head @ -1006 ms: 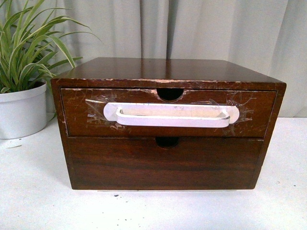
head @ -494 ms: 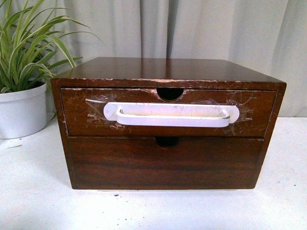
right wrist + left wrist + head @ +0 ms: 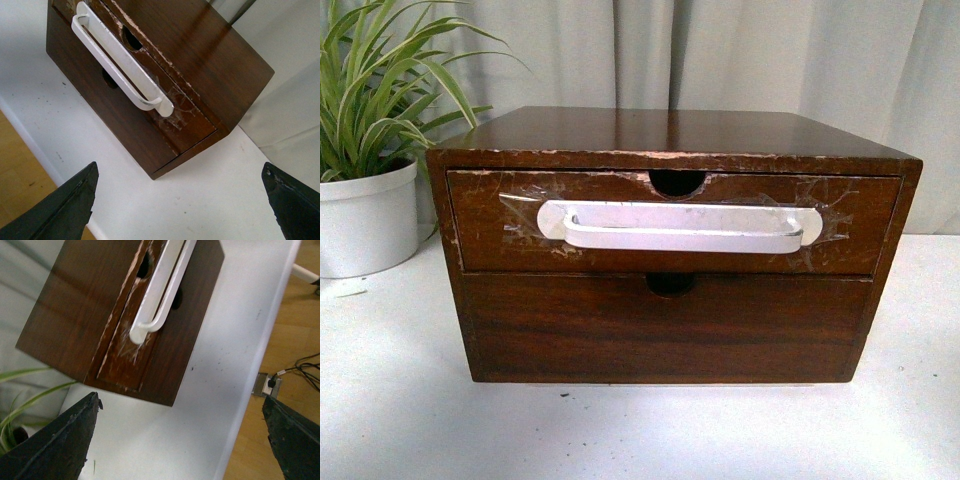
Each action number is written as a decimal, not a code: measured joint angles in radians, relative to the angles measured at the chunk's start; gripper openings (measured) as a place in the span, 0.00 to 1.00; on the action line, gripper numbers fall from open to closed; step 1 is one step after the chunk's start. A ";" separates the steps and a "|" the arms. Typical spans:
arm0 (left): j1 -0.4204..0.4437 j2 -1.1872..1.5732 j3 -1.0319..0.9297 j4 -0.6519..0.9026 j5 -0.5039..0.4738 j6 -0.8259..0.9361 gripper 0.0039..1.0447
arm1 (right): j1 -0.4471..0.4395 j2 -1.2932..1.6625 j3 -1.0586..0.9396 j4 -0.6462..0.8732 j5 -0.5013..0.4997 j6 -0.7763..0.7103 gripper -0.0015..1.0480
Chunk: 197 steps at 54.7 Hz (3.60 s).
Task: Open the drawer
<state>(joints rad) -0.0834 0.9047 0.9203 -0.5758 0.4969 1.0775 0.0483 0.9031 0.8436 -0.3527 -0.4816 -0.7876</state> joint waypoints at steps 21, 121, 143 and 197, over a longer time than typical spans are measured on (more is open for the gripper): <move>-0.188 0.357 0.209 0.027 -0.071 0.006 0.94 | 0.124 0.202 0.109 -0.053 0.114 -0.187 0.91; -0.258 0.703 0.286 0.156 -0.183 -0.003 0.94 | 0.169 0.340 0.138 -0.114 0.093 -0.337 0.91; -0.256 0.704 0.277 0.178 -0.179 -0.003 0.94 | 0.256 0.462 0.171 -0.059 0.170 -0.280 0.91; -0.257 0.693 0.241 0.199 -0.156 0.026 0.94 | 0.325 0.613 0.238 0.000 0.227 -0.196 0.91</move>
<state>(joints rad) -0.3405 1.5978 1.1614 -0.3771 0.3405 1.1034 0.3729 1.5158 1.0821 -0.3523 -0.2546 -0.9836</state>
